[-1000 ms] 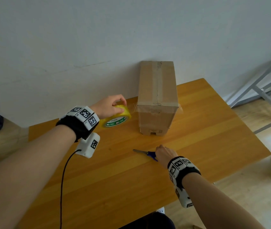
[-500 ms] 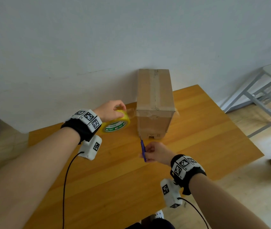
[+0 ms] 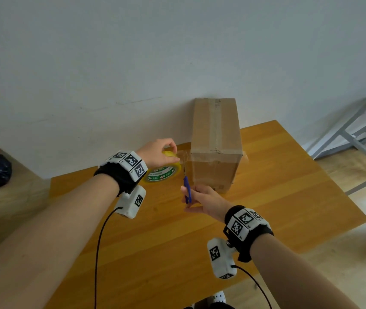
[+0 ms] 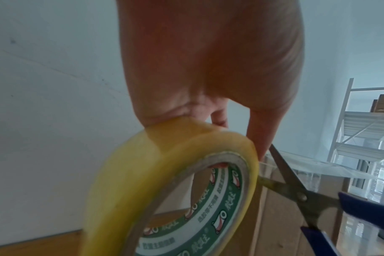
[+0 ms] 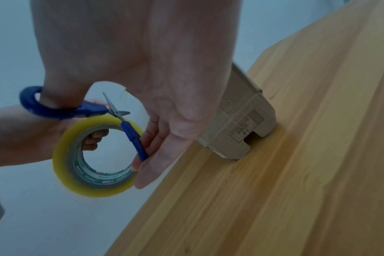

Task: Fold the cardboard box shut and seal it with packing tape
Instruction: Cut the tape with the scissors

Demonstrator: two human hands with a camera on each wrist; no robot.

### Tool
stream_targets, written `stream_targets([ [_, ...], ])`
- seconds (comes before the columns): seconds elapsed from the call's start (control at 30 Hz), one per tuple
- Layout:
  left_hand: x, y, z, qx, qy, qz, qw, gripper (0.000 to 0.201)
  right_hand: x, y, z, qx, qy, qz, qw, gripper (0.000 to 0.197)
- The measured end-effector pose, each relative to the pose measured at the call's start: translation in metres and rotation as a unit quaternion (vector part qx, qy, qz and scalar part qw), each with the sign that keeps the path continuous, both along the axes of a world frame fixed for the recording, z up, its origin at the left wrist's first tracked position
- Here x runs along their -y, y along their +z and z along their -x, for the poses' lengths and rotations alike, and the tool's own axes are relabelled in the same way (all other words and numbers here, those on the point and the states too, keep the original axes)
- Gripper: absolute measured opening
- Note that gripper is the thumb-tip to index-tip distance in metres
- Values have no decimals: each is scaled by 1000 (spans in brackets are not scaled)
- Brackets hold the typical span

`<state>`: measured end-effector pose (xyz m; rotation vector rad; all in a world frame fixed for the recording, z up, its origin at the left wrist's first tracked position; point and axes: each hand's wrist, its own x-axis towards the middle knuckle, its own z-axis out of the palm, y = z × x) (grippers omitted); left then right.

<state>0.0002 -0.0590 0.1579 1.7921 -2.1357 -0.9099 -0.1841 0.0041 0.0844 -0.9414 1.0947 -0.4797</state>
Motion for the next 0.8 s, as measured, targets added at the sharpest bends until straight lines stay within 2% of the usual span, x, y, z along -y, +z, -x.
stream_targets([
  [0.07,0,1,0,2,0,7,1000,28,3,1,-1,1,3,9,1000,42],
  [0.23,2,0,-1,12,-2,16,1000,28,6,0,-1,-21,2,39,999,34],
  [0.5,7,-4,0,7,-3,3,1000,28,10,-2,1,-62,-11,85,994,37],
  [0.8,15,-8,3,33,-8,16,999,25,10,2,3,-95,-50,112,988,27],
])
